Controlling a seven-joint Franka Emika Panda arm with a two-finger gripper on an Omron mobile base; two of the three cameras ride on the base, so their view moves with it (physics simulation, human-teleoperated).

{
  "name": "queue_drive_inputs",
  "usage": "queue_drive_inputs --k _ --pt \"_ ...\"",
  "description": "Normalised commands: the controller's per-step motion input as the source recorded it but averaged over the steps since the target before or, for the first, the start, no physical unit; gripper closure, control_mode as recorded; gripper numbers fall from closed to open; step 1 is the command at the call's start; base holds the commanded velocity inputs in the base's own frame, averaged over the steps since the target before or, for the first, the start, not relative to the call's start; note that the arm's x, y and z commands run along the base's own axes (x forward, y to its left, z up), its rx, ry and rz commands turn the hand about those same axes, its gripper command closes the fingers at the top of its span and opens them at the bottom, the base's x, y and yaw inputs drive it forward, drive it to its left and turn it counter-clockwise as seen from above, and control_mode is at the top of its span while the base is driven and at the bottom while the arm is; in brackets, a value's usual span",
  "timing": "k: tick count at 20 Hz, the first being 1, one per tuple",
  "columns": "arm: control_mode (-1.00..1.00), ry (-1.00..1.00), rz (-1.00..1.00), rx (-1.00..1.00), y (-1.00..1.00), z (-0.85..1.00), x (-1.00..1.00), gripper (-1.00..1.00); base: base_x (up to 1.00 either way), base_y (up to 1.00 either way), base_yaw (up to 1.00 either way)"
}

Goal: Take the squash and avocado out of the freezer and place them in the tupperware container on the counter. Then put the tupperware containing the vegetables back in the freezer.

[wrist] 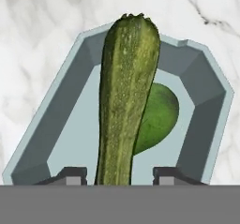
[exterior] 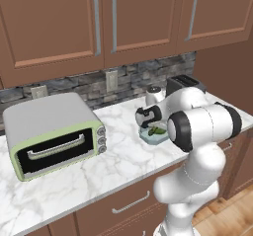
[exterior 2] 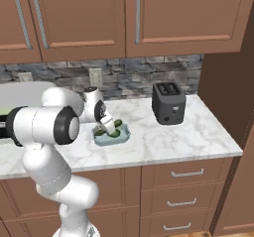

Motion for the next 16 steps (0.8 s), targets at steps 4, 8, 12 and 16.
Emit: queue_drive_inputs --k 4,8,12,16 --pt "-1.00 0.00 0.00 0.00 0.00 -0.06 -0.39 -1.00 0.00 0.00 0.00" --pt "-1.00 -0.15 0.00 0.00 -0.01 0.35 -0.67 -1.00 0.00 0.00 0.00" --pt "-1.00 -0.23 0.00 0.00 -0.36 0.87 -0.38 -1.00 0.00 0.00 0.00" --pt "-1.00 -0.11 0.06 0.00 -0.61 0.63 -0.04 -1.00 0.00 0.00 0.00"
